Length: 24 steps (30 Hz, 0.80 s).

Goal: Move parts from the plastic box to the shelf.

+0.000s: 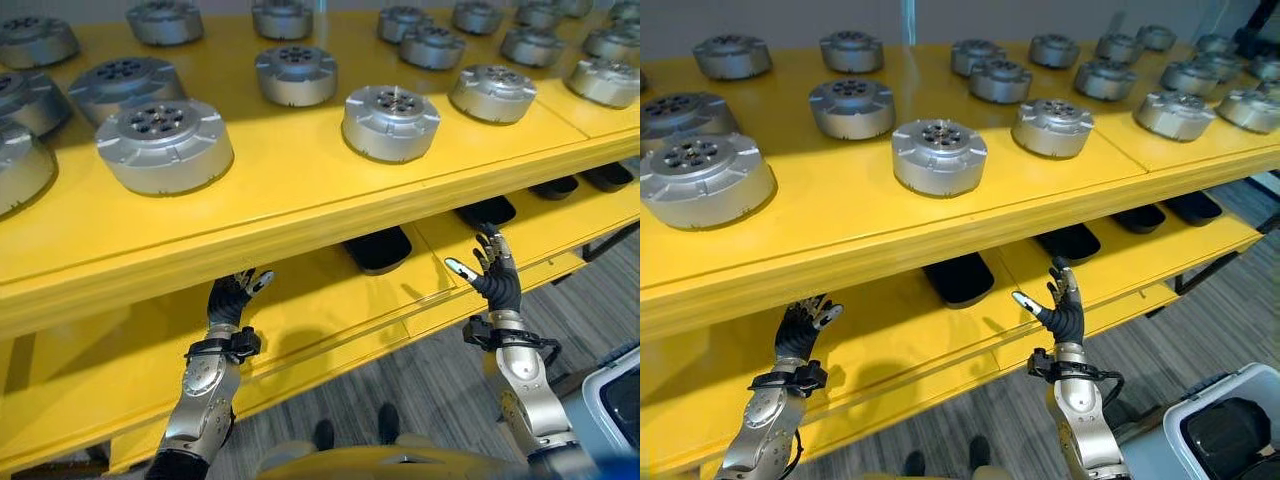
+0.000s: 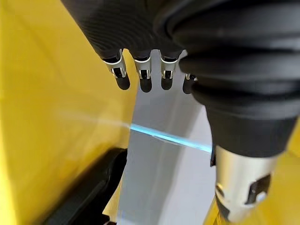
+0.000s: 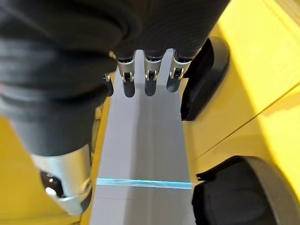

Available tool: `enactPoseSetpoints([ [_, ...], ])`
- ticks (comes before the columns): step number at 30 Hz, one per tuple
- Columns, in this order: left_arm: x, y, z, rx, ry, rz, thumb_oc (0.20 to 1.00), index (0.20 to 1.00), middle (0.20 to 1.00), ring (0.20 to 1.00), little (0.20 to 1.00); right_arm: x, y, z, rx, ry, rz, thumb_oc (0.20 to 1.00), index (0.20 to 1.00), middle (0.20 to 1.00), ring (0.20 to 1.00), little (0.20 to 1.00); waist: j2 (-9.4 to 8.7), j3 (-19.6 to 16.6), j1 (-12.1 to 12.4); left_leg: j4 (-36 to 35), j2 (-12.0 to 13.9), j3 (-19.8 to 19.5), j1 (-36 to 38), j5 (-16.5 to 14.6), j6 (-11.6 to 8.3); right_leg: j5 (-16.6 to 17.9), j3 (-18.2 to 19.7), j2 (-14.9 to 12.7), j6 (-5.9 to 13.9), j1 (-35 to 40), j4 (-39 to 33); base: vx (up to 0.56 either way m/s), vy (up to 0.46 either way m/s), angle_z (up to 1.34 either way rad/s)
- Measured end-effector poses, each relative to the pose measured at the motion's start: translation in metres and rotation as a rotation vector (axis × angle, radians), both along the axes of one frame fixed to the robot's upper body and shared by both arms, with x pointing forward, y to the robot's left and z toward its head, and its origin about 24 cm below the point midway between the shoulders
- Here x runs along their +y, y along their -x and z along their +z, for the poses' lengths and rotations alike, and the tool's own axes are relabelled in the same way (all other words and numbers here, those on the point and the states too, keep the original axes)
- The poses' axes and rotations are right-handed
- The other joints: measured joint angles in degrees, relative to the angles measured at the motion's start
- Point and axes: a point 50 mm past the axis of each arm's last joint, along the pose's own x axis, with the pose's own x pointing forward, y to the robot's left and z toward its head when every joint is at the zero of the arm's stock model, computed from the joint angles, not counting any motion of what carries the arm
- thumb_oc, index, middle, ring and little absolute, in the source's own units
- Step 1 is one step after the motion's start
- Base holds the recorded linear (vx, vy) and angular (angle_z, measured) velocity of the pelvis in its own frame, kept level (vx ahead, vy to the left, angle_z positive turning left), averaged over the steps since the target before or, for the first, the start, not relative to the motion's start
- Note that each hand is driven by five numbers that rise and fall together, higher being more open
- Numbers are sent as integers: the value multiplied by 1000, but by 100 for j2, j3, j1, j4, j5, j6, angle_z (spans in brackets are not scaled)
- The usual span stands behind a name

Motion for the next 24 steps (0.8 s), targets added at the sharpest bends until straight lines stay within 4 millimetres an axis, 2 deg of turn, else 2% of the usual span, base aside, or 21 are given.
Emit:
enactPoseSetpoints([
  [4, -6, -5, 2, -11, 2, -26, 1000, 1000, 1000, 1000, 1000, 3, 1, -5, 37, 3, 18, 1000, 1000, 1000, 1000, 1000, 100, 32, -148, -133, 63, 322, 91, 54, 82, 85, 247, 93, 49, -179, 130, -91, 114, -35],
  [6, -8, -6, 3, -16, -3, -37, 1000, 1000, 1000, 1000, 1000, 3, 2, -7, 44, 0, 14, 1000, 1000, 1000, 1000, 1000, 68, 50, -214, -132, 41, 368, 106, 53, 84, 136, 265, 113, 46, -235, 180, -117, 86, -53],
  [7, -9, -10, 7, -31, -20, -45, 1000, 1000, 1000, 1000, 1000, 7, -2, -5, 33, -12, 20, 1000, 1000, 1000, 1000, 1000, 136, 129, -80, 193, 178, 658, -169, -91, 75, 648, 303, 362, 315, -674, 337, -48, 30, -139],
  [8, -7, -10, 7, -29, -38, -47, 1000, 1000, 1000, 1000, 1000, 16, -10, -1, 11, -30, 42, 1000, 1000, 1000, 1000, 1000, 213, 158, 40, 377, 494, 958, -411, -165, 203, 1050, 165, 431, 765, -781, 124, 87, -49, -190],
  [9, -9, -15, 3, -12, -39, -51, 1000, 1000, 1000, 1000, 1000, 18, -14, -1, 15, -17, 52, 1000, 1000, 1000, 1000, 1000, 338, 237, 34, 405, 670, 1256, -410, -194, 319, 410, -1551, 99, 173, -789, 584, 97, -73, -145],
  [10, -11, -15, 2, -7, -24, -44, 1000, 1000, 1000, 1000, 1000, 16, -13, -1, 19, -7, 49, 1000, 1000, 1000, 1000, 1000, 426, 274, 12, 369, 774, 1369, -359, -234, 336, 179, -1990, -122, 37, -653, 831, 66, -55, -88],
  [11, -11, -14, 0, -3, -20, -43, 1000, 1000, 1000, 1000, 1000, 15, -13, -1, 20, 1, 45, 1000, 1000, 1000, 1000, 1000, 462, 296, 26, 345, 800, 1427, -297, -229, 330, 125, -2215, -298, 50, -596, 946, -24, -11, -86],
  [12, -10, -10, -3, 12, -21, -41, 1000, 1000, 1000, 1000, 1000, 15, -13, 0, 15, 10, 40, 1000, 1000, 1000, 1000, 1000, 520, 304, 131, 308, 814, 1667, -223, -216, 290, 93, -2542, -766, 61, -435, 1194, 5, -21, -103],
  [13, -9, -10, -3, 15, -23, -35, 1000, 1000, 1000, 1000, 1000, 14, -13, -1, 16, 18, 38, 1000, 1000, 1000, 1000, 1000, 469, 297, 198, 273, 817, 1795, -192, -248, 301, 71, -2520, -1109, 130, -288, 1241, 78, -124, -99],
  [14, -9, -10, -3, 15, -24, -36, 1000, 1000, 1000, 1000, 1000, 14, -11, -3, 26, 18, 34, 1000, 1000, 1000, 1000, 1000, 443, 287, 193, 167, 824, 1792, -152, -175, 233, 72, -2480, -1254, 199, -99, 1167, 96, -166, -48],
  [15, -8, -10, -3, 14, -28, -35, 1000, 1000, 1000, 1000, 1000, 13, -10, -5, 36, 18, 30, 1000, 1000, 1000, 1000, 1000, 430, 283, 165, 43, 801, 1797, -144, -81, 168, 118, -2173, -1310, 349, -6, 1060, 82, -194, -7],
  [16, -6, -10, -2, 15, -33, -32, 1000, 1000, 1000, 1000, 1000, 13, -10, -5, 40, 19, 31, 1000, 1000, 1000, 1000, 1000, 308, 246, 161, -88, 733, 1797, -126, 25, 147, 117, -2002, -1378, 502, 124, 874, 73, -149, 4],
  [17, -5, -10, -2, 16, -37, -30, 1000, 1000, 1000, 1000, 1000, 13, -9, -5, 44, 19, 30, 1000, 1000, 1000, 1000, 1000, 245, 240, 143, -165, 689, 1802, -119, 95, 87, 140, -1911, -1417, 560, 190, 753, 90, -154, 9],
  [20, 1, -8, -2, 19, -43, -8, 1000, 1000, 1000, 1000, 1000, 14, -8, -7, 54, 19, 31, 1000, 1000, 1000, 1000, 1000, 68, 254, 167, -372, 612, 1837, -4, 273, -95, 207, -1665, -1293, 648, 385, 248, 83, -131, 4],
  [21, 8, -4, -3, 29, -62, 4, 1000, 1000, 1000, 1000, 1000, 14, -7, -9, 64, 13, 30, 1000, 1000, 1000, 1000, 1000, -128, 237, 179, -453, 533, 1854, 97, 348, -246, 182, -1711, -1256, 660, 485, 114, 78, -225, -20],
  [22, 8, 4, -11, 66, -49, 22, 1000, 1000, 1000, 1000, 1000, 8, -5, -10, 73, 27, 17, 1000, 1000, 1000, 1000, 1000, -32, 191, 173, -455, 739, 1887, 140, 369, -478, 17, -1732, -1076, 618, 545, 5, 107, -314, -15],
  [24, 6, 7, -14, 72, -33, 27, 1000, 1000, 1000, 1000, 1000, -1, -2, -12, 86, 49, -3, 1000, 1000, 1000, 1000, 1000, 66, 154, 110, -452, 940, 1851, 139, 403, -587, -45, -1753, -853, 551, 588, -66, 92, -265, -12],
])
